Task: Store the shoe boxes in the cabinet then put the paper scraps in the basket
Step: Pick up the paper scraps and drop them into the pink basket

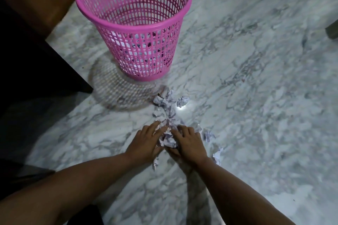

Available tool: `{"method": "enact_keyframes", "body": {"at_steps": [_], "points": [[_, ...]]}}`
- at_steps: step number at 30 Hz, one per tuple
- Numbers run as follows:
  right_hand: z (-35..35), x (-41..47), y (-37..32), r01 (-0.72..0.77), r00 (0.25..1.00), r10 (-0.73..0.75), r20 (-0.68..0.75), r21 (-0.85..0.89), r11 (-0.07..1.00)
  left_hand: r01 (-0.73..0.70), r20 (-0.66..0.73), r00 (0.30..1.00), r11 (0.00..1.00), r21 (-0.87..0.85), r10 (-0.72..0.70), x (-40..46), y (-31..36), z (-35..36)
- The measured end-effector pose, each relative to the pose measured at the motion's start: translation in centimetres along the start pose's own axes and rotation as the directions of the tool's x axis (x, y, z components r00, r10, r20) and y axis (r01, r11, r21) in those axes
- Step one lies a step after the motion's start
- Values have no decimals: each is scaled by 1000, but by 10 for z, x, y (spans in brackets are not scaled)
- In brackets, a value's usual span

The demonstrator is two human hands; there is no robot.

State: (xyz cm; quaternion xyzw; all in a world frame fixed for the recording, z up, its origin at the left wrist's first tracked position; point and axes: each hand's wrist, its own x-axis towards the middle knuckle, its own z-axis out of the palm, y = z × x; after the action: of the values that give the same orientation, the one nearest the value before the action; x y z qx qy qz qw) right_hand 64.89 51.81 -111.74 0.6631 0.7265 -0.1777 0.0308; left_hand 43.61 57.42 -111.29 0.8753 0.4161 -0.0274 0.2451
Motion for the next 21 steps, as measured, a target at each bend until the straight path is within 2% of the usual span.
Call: {"method": "enact_keyframes", "body": {"at_steps": [4, 7, 12, 16, 21], "points": [[-19, 15, 6, 57, 997, -57, 50, -6, 998, -27, -18, 999, 999, -36, 27, 12, -9, -4], [-23, 16, 10, -2, 999, -2, 47, 86, 996, -3, 5, 1000, 998, -67, 4, 21, -12, -12], [-19, 10, 17, -128, 984, 158, -80, 294, 947, 57, 1, 998, 975, -214, -58, 24, -16, -21], [-26, 11, 21, -62, 972, 144, -188, 383, 922, 112, -58, 989, 936, -333, -139, 26, -11, -33], [-57, 29, 0, 88, 909, 167, -382, 568, 818, -16, -233, 966, 876, -482, -110, 30, 1, -70]]}}
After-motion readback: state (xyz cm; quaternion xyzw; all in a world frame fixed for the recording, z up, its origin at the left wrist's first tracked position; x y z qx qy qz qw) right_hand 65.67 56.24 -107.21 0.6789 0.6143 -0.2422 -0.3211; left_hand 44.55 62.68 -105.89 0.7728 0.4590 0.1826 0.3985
